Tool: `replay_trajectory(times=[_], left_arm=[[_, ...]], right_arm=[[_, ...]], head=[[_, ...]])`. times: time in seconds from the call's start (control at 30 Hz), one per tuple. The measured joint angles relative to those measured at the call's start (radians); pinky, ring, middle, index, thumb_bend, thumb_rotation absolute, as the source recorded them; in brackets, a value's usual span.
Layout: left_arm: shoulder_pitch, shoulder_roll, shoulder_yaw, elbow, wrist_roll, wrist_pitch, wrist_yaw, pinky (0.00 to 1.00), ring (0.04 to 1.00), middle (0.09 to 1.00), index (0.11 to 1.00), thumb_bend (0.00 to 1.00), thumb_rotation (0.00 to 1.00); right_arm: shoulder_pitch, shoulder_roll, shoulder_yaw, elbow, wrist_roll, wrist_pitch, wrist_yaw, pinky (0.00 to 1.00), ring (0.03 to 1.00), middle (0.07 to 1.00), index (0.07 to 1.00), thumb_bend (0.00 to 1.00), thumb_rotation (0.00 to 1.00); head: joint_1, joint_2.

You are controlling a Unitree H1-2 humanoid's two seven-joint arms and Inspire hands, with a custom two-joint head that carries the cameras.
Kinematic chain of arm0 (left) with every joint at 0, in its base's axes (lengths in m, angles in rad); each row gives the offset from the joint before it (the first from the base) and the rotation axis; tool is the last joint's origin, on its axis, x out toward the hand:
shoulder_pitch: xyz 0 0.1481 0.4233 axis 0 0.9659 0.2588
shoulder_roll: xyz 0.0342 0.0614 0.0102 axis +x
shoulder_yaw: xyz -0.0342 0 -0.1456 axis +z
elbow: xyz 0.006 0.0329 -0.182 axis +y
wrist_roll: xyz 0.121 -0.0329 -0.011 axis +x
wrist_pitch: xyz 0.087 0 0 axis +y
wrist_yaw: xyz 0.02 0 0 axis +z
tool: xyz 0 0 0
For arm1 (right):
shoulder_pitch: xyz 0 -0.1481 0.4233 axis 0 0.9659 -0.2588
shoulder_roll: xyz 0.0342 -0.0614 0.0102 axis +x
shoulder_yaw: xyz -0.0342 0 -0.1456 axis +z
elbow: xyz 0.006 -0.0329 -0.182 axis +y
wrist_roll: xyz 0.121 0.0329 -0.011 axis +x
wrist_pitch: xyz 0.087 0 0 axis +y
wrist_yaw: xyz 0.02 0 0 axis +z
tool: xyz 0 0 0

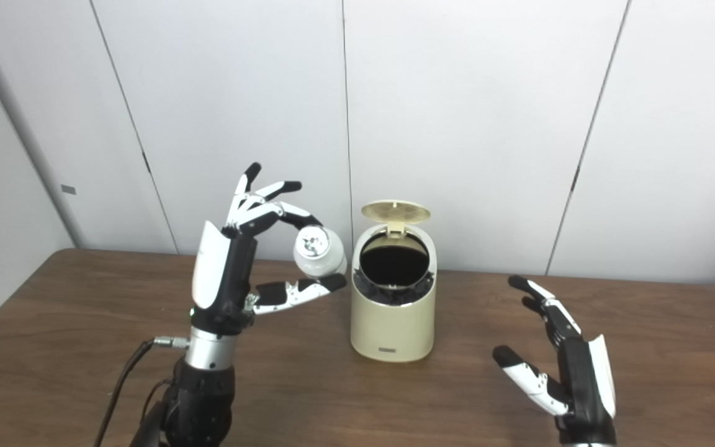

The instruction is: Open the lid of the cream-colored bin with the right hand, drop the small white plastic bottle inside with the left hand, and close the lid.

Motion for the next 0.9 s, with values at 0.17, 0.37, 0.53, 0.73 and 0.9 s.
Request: replay_trajectory(times=[0.17,0.37,0.53,0.73,0.9], left_arm=[[-0.024,-0.039,-0.015,0.088,0.174,-0.015,0.169,1.00,0.758,0.460,0.510,0.52,0.00],[-0.077,-0.112,-0.050,0.206,0.250,-0.011,0.330,1.00,0.759,0.462,0.509,0.52,0.00],[-0.102,-0.112,-0.067,0.281,0.244,-0.011,0.369,0.75,0.663,0.486,0.477,0.52,0.00],[-0.101,-0.092,-0.097,0.345,0.208,-0.018,0.386,0.36,0.479,0.500,0.461,0.52,0.00],[-0.107,-0.067,-0.125,0.364,0.197,-0.020,0.418,0.32,0.414,0.518,0.484,0.50,0.00]], right_arm=[[0.001,0.003,0.001,-0.002,0.010,0.001,0.000,0.89,0.915,0.847,0.776,0.65,0.73],[0.001,0.013,0.003,-0.008,-0.005,0.003,-0.001,0.90,0.919,0.847,0.773,0.64,0.71],[0.001,0.017,0.002,-0.007,-0.002,0.002,-0.003,0.89,0.921,0.856,0.795,0.66,0.70],[0.001,0.017,0.003,0.007,0.013,-0.010,-0.009,0.81,0.884,0.862,0.807,0.67,0.69],[0.001,0.009,0.008,0.032,0.012,-0.023,-0.017,0.80,0.867,0.863,0.827,0.67,0.70]], head=[[-0.003,-0.005],[-0.021,-0.003],[-0.028,-0.003],[-0.035,0.000],[-0.038,-0.002]])
